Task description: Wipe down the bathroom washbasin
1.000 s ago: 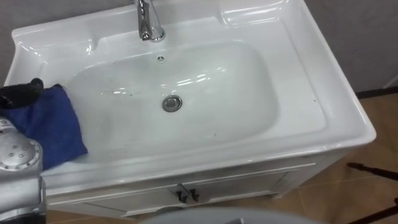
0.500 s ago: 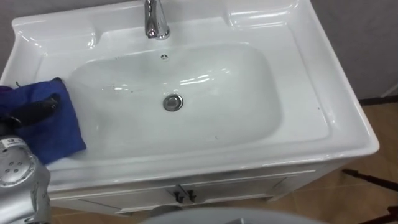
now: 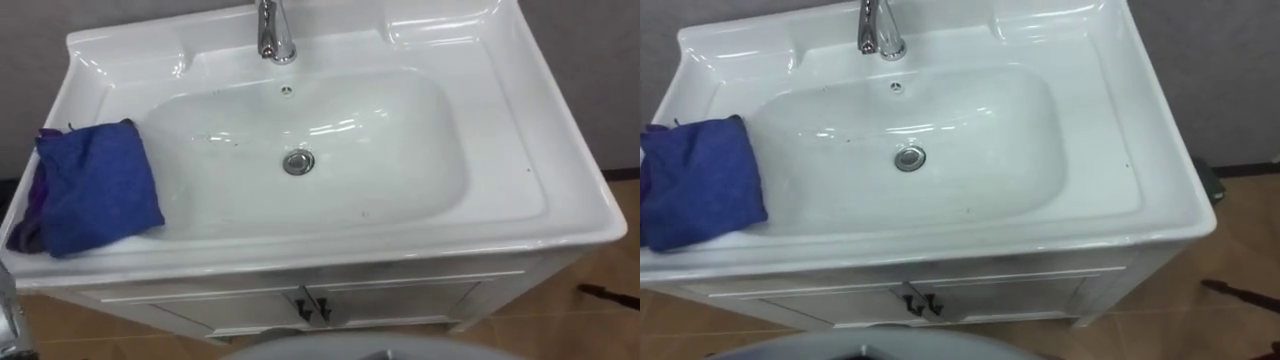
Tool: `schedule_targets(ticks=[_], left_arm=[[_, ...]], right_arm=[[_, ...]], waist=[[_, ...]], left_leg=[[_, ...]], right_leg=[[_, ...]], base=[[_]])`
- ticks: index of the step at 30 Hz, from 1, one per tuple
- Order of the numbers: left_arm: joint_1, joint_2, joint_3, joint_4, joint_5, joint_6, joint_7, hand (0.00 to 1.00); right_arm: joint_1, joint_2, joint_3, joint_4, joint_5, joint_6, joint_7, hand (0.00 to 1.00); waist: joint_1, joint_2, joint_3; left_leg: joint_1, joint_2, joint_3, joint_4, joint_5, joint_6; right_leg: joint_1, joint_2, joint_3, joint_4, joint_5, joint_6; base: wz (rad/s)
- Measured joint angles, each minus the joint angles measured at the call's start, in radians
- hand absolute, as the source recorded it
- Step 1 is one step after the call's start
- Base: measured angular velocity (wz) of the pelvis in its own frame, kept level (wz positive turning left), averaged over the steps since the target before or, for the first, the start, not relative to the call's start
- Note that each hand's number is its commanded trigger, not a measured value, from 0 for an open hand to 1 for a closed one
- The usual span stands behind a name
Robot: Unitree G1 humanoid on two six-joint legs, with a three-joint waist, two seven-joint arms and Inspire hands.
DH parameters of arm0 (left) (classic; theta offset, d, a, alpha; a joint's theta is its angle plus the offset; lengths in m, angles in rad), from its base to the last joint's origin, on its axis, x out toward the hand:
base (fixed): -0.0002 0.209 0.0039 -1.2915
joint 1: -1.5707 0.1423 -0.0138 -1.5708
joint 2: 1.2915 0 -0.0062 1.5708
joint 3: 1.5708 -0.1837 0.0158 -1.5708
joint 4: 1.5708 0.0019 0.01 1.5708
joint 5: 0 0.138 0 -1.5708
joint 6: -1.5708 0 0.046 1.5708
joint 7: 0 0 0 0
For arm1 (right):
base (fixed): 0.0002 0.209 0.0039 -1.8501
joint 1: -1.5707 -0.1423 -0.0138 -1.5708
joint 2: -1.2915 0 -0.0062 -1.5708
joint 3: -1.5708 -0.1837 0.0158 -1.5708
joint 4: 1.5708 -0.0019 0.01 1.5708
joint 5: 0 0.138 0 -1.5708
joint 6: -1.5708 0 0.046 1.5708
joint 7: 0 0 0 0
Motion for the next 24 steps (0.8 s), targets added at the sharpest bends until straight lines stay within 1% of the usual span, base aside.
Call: schedule_targets(ticks=[2, 3, 4, 5, 6, 7, 8, 10, 11, 13, 14, 15, 16, 17, 18, 19, 20, 21, 23, 24], left_arm=[[-0.006, 0.026, 0.027, 0.000, 0.000, -0.001, 0.025, 0.00], [-0.007, 0.030, 0.036, 0.001, 0.000, -0.001, 0.030, 0.00], [-0.007, 0.038, 0.047, 0.004, -0.001, -0.002, 0.042, 0.00], [-0.007, 0.044, 0.063, 0.011, -0.001, -0.003, 0.048, 0.00], [-0.007, 0.047, 0.070, 0.017, -0.001, -0.003, 0.052, 0.00], [-0.007, 0.049, 0.077, 0.027, -0.001, -0.004, 0.063, 0.00], [-0.003, 0.050, 0.083, 0.046, -0.002, -0.007, 0.070, 0.00], [0.001, 0.051, 0.084, 0.092, -0.002, -0.008, 0.083, 0.00], [0.007, 0.052, 0.086, 0.128, -0.005, -0.010, 0.090, 0.00], [0.037, 0.051, 0.089, 0.181, -0.038, -0.016, 0.101, 0.00], [0.071, 0.051, 0.089, 0.213, -0.065, -0.020, 0.104, 0.00], [0.088, 0.051, 0.088, 0.238, -0.072, -0.024, 0.104, 0.00], [0.123, 0.049, 0.086, 0.302, -0.086, -0.033, 0.104, 0.00], [0.153, 0.040, 0.083, 0.367, -0.102, -0.036, 0.101, 0.00], [0.167, 0.034, 0.081, 0.400, -0.112, -0.037, 0.100, 0.00], [0.191, 0.022, 0.072, 0.468, -0.132, -0.038, 0.099, 0.00], [0.220, 0.012, 0.045, 0.546, -0.153, -0.041, 0.094, 0.00], [0.235, 0.008, 0.030, 0.583, -0.170, -0.041, 0.086, 0.00], [0.269, -0.030, 0.014, 0.696, -0.210, -0.042, 0.064, 0.00], [0.271, -0.037, 0.011, 0.734, -0.210, -0.044, 0.063, 0.00]], right_arm=[[0.005, -0.001, -0.001, -0.007, -0.001, 0.000, -0.002, 0.00], [0.005, -0.001, -0.002, -0.008, -0.001, -0.001, -0.002, 0.00], [0.005, -0.004, -0.002, -0.009, -0.005, -0.002, -0.002, 0.00], [0.002, -0.005, -0.002, -0.015, -0.020, -0.004, -0.002, 0.00], [0.002, -0.005, -0.002, -0.021, -0.028, -0.006, -0.001, 0.00], [0.004, -0.005, -0.002, -0.028, -0.029, -0.009, 0.001, 0.00], [0.003, -0.007, 0.000, -0.029, -0.028, -0.014, 0.001, 0.00], [-0.001, -0.019, 0.004, -0.030, -0.028, -0.014, 0.004, 0.00], [-0.002, -0.028, 0.004, -0.030, -0.029, -0.015, 0.006, 0.00], [0.000, -0.041, 0.003, -0.033, -0.029, -0.017, 0.013, 0.00], [0.002, -0.043, 0.002, -0.042, -0.030, -0.019, 0.013, 0.00], [0.003, -0.044, 0.002, -0.047, -0.032, -0.019, 0.014, 0.00], [0.005, -0.046, 0.001, -0.053, -0.034, -0.018, 0.020, 0.00], [0.003, -0.047, 0.001, -0.052, -0.031, -0.018, 0.026, 0.00], [0.000, -0.046, 0.002, -0.052, -0.033, -0.017, 0.026, 0.00], [-0.004, -0.046, 0.002, -0.052, -0.033, -0.015, 0.029, 0.00], [-0.006, -0.048, 0.002, -0.051, -0.032, -0.015, 0.035, 0.00], [-0.007, -0.049, 0.002, -0.051, -0.032, -0.015, 0.039, 0.00], [-0.007, -0.049, 0.000, -0.042, -0.023, -0.018, 0.048, 0.00], [-0.011, -0.050, 0.000, -0.037, -0.024, -0.017, 0.048, 0.00]], waist=[[0.010, 0.004, -0.0012], [0.014, 0.009, -0.0040], [0.028, 0.005, 0.0000], [0.033, 0.014, -0.0033], [0.032, 0.015, -0.0040], [0.038, 0.015, -0.0028], [0.052, 0.012, -0.0008], [0.069, 0.016, -0.0012], [0.073, 0.013, -0.0029], [0.075, 0.015, -0.0021], [0.076, 0.007, -0.0043], [0.076, 0.005, -0.0048], [0.075, -0.003, -0.0066], [0.076, -0.009, -0.0094], [0.077, -0.011, -0.0092], [0.081, -0.018, -0.0084], [0.082, -0.025, -0.0082], [0.081, -0.029, -0.0079], [0.079, -0.048, -0.0070], [0.081, -0.054, -0.0074]], left_leg=[[-0.013, -0.006, -0.021, 0.005, 0.000, 0.001], [-0.014, -0.008, -0.023, 0.007, 0.000, 0.001], [-0.016, -0.010, -0.025, 0.009, 0.000, 0.001], [-0.023, -0.013, -0.033, 0.013, 0.000, 0.002], [-0.027, -0.015, -0.040, 0.015, 0.000, 0.002], [-0.029, -0.019, -0.048, 0.016, 0.000, 0.003], [-0.028, -0.019, -0.053, 0.016, 0.000, 0.003], [-0.029, -0.021, -0.059, 0.016, 0.000, 0.003], [-0.031, -0.023, -0.063, 0.016, 0.000, 0.003], [-0.033, -0.024, -0.067, 0.016, 0.001, 0.002], [-0.033, -0.025, -0.067, 0.013, 0.001, 0.002], [-0.031, -0.025, -0.068, 0.009, 0.001, 0.001], [-0.026, -0.029, -0.068, -0.001, 0.004, 0.001], [-0.025, -0.030, -0.069, -0.005, 0.005, 0.001], [-0.026, -0.031, -0.070, -0.006, 0.005, 0.001], [-0.026, -0.032, -0.077, -0.006, 0.005, 0.001], [-0.026, -0.033, -0.078, -0.008, 0.005, 0.001], [-0.026, -0.033, -0.079, -0.008, 0.005, 0.001], [-0.026, -0.035, -0.081, -0.010, 0.004, 0.001], [-0.025, -0.036, -0.082, -0.012, 0.004, 0.001]], right_leg=[[-0.002, -0.001, -0.006, -0.001, 0.000, 0.000], [-0.002, -0.001, -0.007, -0.001, -0.001, 0.001], [-0.002, -0.003, -0.012, -0.001, -0.002, 0.002], [-0.002, -0.004, -0.020, -0.001, -0.003, 0.003], [-0.002, -0.005, -0.028, -0.001, -0.004, 0.004], [-0.002, -0.006, -0.034, -0.001, -0.006, 0.005], [-0.001, -0.007, -0.035, 0.000, -0.007, 0.004], [-0.001, -0.007, -0.039, 0.000, -0.010, 0.004], [-0.001, -0.009, -0.049, 0.002, -0.012, 0.002], [-0.001, -0.009, -0.055, 0.003, -0.015, 0.002], [-0.002, -0.010, -0.055, 0.003, -0.018, 0.001], [-0.001, -0.011, -0.056, 0.003, -0.020, 0.001], [-0.001, -0.014, -0.056, 0.004, -0.023, 0.002], [-0.001, -0.016, -0.059, 0.004, -0.025, 0.003], [-0.001, -0.016, -0.059, 0.003, -0.025, 0.003], [-0.001, -0.016, -0.059, 0.002, -0.025, 0.003], [-0.001, -0.017, -0.060, 0.001, -0.025, 0.004], [-0.001, -0.017, -0.061, 0.001, -0.025, 0.004], [0.001, -0.018, -0.069, 0.000, -0.027, 0.006], [0.002, -0.019, -0.069, 0.001, -0.028, 0.007]], base=[[0.21], [0.14], [0.12], [0.16], [0.25], [0.17], [0.10], [0.07], [0.16], [0.10], [0.00], [0.00], [0.00], [0.00], [0.00], [0.00], [0.00], [0.00], [0.09], [0.09]])
